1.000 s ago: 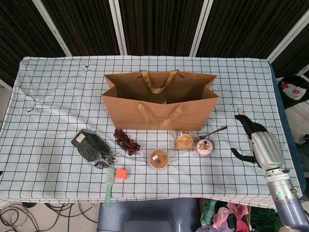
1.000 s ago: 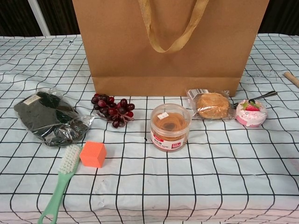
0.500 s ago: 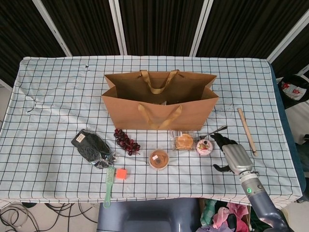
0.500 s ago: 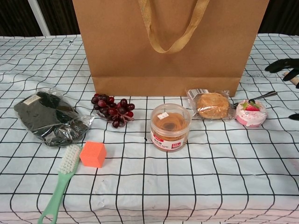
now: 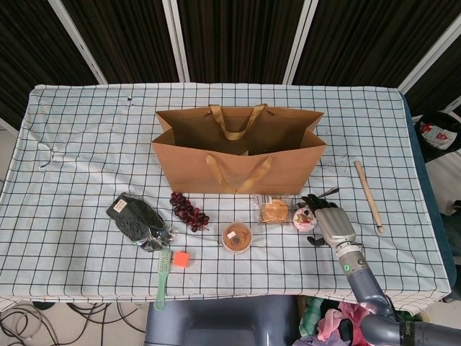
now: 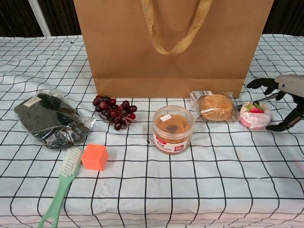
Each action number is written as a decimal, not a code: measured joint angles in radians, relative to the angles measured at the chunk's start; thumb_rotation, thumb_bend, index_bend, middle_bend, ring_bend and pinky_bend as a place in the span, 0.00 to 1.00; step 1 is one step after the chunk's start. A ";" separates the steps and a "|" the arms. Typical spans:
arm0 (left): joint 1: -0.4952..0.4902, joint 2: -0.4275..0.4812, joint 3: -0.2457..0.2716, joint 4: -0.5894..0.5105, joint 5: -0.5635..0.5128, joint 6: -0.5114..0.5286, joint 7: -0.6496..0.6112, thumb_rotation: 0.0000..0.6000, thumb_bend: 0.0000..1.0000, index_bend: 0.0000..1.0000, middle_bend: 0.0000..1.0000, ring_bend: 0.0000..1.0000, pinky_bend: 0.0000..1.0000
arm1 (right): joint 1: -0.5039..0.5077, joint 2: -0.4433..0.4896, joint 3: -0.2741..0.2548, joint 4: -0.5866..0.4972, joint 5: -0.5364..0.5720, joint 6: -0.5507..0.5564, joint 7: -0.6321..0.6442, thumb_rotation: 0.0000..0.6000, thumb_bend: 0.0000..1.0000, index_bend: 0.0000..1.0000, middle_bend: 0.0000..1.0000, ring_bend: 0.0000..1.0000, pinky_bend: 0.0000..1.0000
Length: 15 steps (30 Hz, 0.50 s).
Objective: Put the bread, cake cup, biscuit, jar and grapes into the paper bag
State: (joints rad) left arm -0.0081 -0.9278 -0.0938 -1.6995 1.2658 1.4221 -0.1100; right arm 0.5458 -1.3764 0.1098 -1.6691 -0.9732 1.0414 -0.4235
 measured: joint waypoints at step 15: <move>-0.001 0.000 -0.002 -0.001 -0.006 -0.002 0.004 1.00 0.10 0.01 0.08 0.00 0.06 | 0.014 -0.091 -0.003 0.120 -0.006 -0.026 0.029 1.00 0.24 0.26 0.30 0.32 0.22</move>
State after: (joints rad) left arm -0.0086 -0.9275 -0.0957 -1.7004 1.2600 1.4205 -0.1061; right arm 0.5600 -1.4674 0.1065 -1.5487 -0.9788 1.0156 -0.3941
